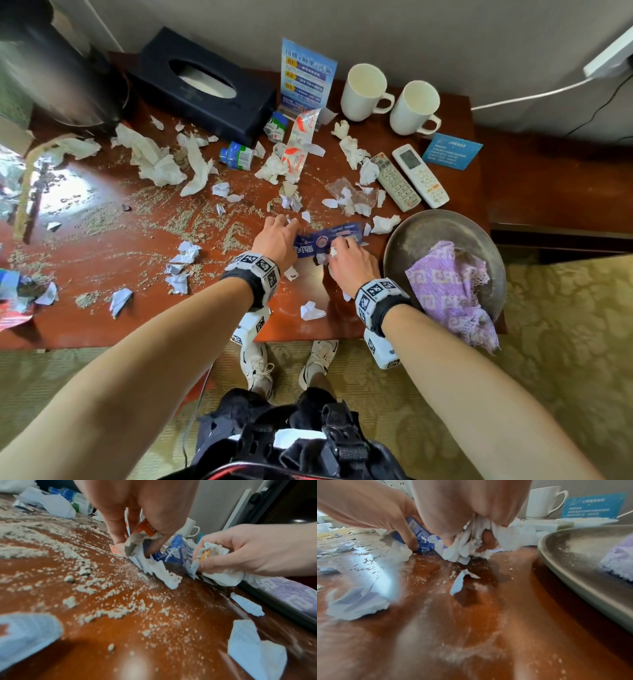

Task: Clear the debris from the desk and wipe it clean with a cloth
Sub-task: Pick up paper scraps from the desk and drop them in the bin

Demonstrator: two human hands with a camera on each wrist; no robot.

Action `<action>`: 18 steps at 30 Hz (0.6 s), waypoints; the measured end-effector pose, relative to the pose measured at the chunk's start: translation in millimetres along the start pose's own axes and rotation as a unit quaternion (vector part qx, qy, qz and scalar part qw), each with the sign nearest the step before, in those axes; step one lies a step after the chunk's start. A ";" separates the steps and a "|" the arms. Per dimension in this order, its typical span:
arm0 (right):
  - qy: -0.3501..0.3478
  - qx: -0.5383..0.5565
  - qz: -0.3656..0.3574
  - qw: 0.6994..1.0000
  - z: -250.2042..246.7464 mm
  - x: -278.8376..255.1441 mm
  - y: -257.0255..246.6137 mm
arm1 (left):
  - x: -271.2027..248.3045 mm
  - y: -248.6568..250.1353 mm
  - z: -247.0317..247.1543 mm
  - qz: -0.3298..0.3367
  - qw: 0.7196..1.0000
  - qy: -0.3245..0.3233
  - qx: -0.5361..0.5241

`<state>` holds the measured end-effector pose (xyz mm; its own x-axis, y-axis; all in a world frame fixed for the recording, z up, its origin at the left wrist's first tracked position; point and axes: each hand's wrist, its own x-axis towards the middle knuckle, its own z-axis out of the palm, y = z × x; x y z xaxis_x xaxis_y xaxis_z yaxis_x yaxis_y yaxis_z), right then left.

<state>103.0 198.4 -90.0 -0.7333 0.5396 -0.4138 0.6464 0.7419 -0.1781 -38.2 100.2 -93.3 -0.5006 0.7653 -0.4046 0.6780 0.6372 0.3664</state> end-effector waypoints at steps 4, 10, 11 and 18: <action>-0.008 0.014 0.006 1.000 -10.3 0.7 -3.3 | 3.7 2.4 -2.9 -0.015 1.000 -0.011 -0.018; 0.007 0.026 0.014 1.000 -24.3 1.3 -3.7 | 10.1 3.4 -13.4 -0.028 0.999 0.000 -0.040; 0.013 0.027 0.019 0.999 -26.4 1.3 -2.9 | 10.9 2.8 -16.6 -0.027 0.999 0.006 -0.040; 0.038 0.050 0.061 0.996 -44.3 1.7 0.4 | 15.1 -9.6 -42.7 -0.024 0.999 0.028 -0.021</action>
<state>92.6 217.2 -51.3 -0.6592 0.6551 -0.3691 0.7470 0.6271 -0.2209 -75.2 109.5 -67.1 -0.5626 0.7369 -0.3749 0.6295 0.6757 0.3836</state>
